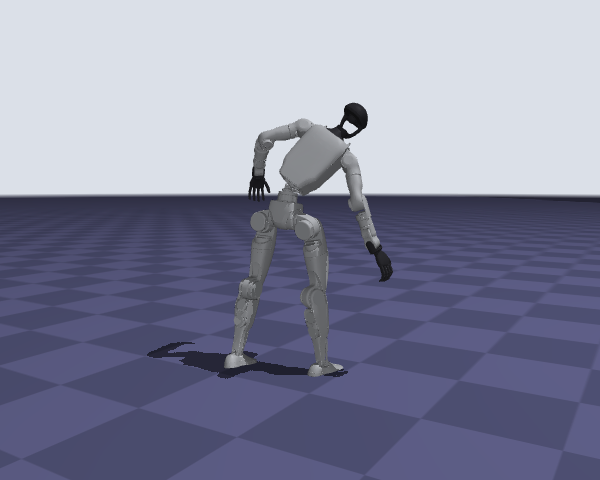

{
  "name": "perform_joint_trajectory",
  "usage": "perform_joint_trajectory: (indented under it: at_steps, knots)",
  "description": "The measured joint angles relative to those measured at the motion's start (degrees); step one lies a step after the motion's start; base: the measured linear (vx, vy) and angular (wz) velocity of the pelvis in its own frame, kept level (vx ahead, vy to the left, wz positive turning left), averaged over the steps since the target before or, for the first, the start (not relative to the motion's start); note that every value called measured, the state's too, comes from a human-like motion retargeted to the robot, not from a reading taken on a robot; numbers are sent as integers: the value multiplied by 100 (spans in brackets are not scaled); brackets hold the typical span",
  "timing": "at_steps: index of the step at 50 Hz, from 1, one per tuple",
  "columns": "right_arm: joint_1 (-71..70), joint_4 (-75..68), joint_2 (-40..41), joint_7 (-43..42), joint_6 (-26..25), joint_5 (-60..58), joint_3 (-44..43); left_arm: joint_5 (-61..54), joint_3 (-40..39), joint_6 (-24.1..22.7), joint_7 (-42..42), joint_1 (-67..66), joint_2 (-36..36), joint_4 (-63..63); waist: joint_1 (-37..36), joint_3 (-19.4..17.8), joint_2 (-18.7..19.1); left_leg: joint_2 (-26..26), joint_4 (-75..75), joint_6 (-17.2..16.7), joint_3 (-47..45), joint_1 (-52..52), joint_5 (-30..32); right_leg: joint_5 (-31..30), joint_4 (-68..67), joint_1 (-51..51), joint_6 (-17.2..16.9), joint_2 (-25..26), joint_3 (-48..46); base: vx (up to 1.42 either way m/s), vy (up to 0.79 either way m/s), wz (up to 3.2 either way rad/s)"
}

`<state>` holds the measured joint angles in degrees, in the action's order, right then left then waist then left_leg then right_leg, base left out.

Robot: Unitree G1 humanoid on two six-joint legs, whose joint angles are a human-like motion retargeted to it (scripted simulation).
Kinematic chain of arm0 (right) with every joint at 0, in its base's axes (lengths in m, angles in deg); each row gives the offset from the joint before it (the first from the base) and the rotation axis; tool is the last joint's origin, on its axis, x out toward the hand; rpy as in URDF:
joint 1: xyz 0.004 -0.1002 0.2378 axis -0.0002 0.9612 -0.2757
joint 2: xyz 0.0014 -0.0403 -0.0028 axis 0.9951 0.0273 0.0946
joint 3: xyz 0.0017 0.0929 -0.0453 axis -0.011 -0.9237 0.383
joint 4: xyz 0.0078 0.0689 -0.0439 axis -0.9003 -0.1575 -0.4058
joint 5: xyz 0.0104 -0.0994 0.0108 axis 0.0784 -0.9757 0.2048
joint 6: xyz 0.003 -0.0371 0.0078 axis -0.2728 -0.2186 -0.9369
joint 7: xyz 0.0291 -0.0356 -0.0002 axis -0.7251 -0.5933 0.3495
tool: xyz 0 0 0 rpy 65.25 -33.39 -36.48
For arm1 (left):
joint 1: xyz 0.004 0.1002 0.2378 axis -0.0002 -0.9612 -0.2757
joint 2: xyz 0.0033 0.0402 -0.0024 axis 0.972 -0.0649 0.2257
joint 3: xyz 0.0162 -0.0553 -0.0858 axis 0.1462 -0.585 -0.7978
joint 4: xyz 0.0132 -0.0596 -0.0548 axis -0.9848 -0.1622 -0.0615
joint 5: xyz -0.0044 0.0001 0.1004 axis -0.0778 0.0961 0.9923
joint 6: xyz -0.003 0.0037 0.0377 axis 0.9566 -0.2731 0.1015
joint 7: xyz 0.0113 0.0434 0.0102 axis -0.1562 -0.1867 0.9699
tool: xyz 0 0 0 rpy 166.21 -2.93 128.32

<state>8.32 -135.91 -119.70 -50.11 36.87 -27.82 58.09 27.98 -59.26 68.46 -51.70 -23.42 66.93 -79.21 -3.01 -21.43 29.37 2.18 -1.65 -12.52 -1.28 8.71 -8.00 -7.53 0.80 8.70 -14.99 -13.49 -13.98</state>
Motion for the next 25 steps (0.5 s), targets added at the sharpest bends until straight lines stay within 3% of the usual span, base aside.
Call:
perform_joint_trajectory:
  at_steps: [10,20,25]
  knots:
    - [-115,52,-376,159,14,30,-64,246,624,-12,1176,-762,-276,-409,-279,-28,43,24,516,-76,-127,-502,233,460,-95,-453,-1,-117,19,37,-10,-13]
    - [-52,10,-263,109,41,-45,-19,-233,690,78,1222,-1047,-914,-513,-1006,97,-96,-137,665,-108,-967,-1765,421,801,-154,-749,-1,-48,61,32,0,-20]
    - [-204,-30,-6,100,51,-23,222,-301,687,144,1289,-1092,-905,-602,-1215,174,-286,-279,665,-86,-1194,-1925,675,1087,-293,-973,-1,116,173,37,10,-34]
